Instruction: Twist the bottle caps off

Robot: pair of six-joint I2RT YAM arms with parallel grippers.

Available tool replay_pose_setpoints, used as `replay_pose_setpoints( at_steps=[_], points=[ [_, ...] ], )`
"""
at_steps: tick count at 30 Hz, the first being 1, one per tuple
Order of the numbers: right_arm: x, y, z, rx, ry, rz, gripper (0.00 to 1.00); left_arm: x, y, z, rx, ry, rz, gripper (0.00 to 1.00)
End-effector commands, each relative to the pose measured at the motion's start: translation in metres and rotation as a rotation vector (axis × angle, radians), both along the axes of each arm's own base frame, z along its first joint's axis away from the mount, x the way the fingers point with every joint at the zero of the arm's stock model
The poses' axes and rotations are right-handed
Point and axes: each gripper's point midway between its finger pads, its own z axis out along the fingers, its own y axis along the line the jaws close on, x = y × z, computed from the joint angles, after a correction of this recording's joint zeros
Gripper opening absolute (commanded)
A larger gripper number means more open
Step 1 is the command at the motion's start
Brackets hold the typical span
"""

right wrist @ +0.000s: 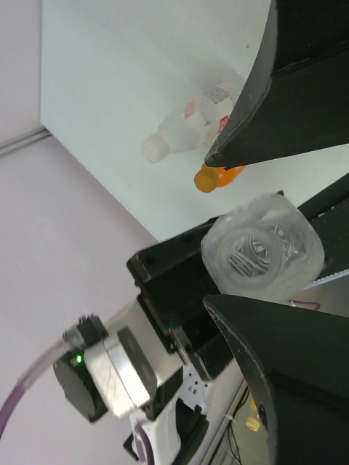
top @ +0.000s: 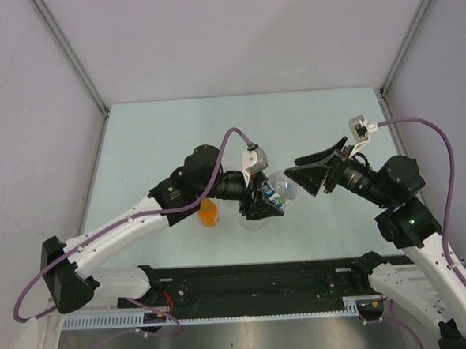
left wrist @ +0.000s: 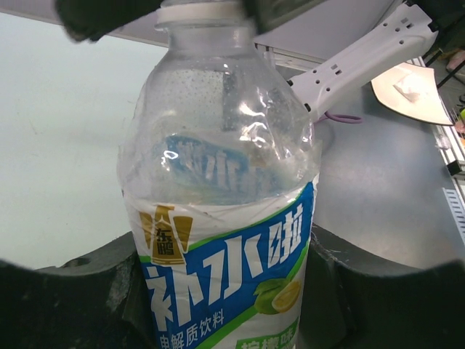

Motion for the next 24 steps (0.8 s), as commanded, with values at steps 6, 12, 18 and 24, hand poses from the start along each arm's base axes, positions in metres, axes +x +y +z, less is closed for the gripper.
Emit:
replay_pose_setpoints(
  at_steps=[6, 12, 18, 24],
  points=[
    [0.004, 0.007, -0.010, -0.036, 0.003, 0.015, 0.67, -0.007, 0.002, 0.035, -0.094, -0.057, -0.034, 0.02],
    [-0.006, 0.016, -0.013, -0.045, 0.008, 0.082, 0.55, -0.001, 0.004, 0.038, -0.094, -0.086, -0.001, 0.02],
    [-0.012, 0.018, -0.020, -0.069, 0.025, 0.108, 0.22, 0.004, 0.005, 0.040, -0.084, -0.109, 0.026, 0.03],
    [-0.010, 0.012, -0.015, -0.059, 0.006, 0.061, 0.00, 0.020, 0.011, 0.039, -0.047, -0.126, 0.129, 0.48]
  ],
)
